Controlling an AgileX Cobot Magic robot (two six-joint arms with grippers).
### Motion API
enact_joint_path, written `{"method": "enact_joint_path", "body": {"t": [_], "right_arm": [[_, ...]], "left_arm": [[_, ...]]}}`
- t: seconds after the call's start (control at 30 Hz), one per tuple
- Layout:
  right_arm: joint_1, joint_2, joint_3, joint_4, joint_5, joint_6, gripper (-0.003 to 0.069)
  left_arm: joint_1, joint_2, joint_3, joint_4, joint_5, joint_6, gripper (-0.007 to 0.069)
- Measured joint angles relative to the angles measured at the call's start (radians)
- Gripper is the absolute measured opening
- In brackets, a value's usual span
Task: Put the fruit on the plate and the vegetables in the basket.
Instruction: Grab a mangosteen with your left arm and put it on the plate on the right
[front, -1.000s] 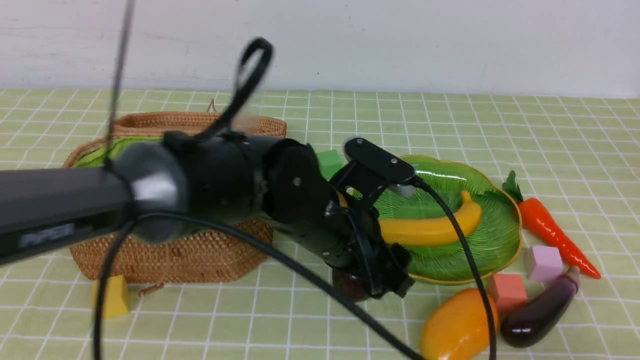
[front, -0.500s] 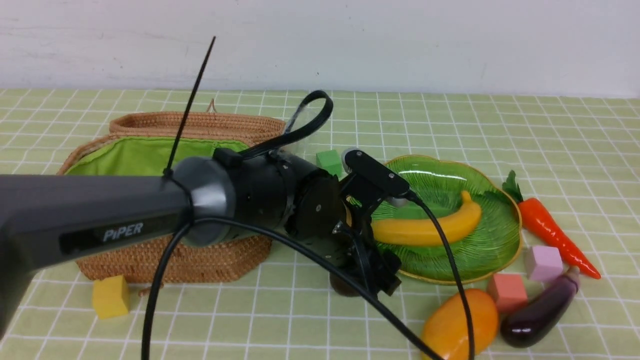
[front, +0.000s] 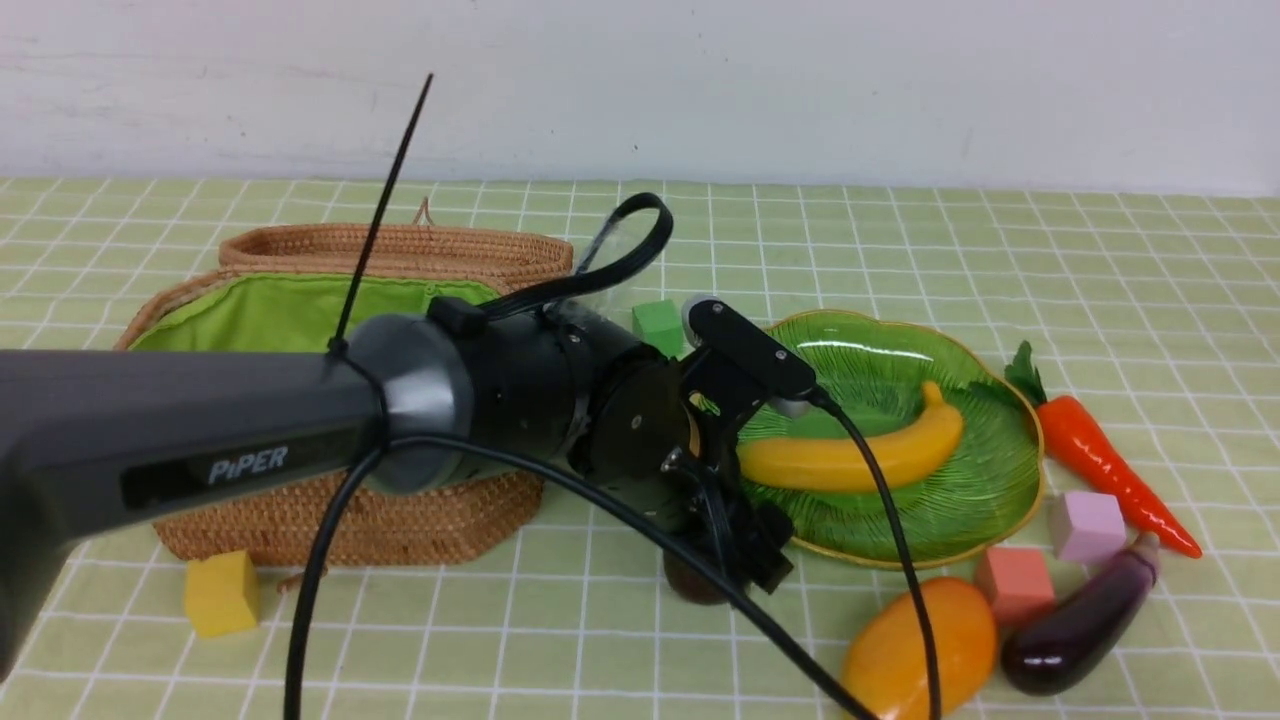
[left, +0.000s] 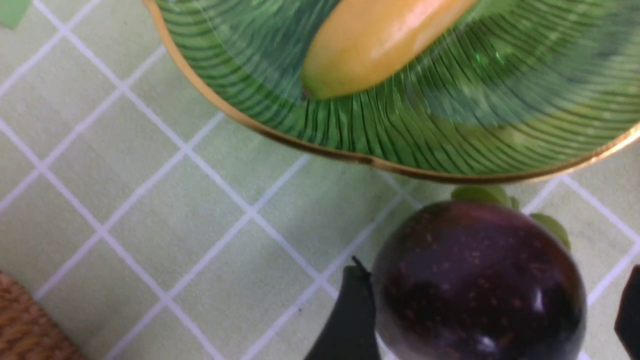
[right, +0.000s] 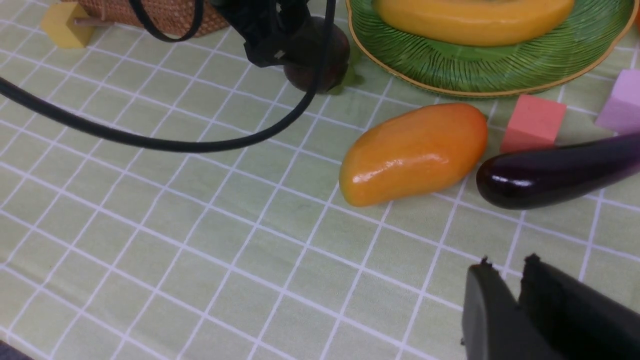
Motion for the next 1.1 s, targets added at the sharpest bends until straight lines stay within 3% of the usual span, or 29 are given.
{"method": "enact_joint_path", "body": {"t": [0.43, 0.67, 0.87, 1.1], "right_arm": [[0.000, 0.003, 0.000, 0.001, 0.000, -0.001, 0.0111], [0.000, 0.003, 0.000, 0.003, 0.000, -0.001, 0.0115], [0.000, 0.003, 0.000, 0.004, 0.000, -0.001, 0.0116], [0.000, 0.003, 0.000, 0.005, 0.000, -0.001, 0.0123]], "left_arm": [[0.000, 0.067, -0.004, 0.000, -0.004, -0.003, 0.0630], [0.000, 0.068, -0.005, 0.000, -0.031, -0.003, 0.0570], [0.000, 0.068, -0.005, 0.000, -0.029, -0.003, 0.0570], [0.000, 0.044, -0.005, 0.020, 0.041, -0.003, 0.0570]]}}
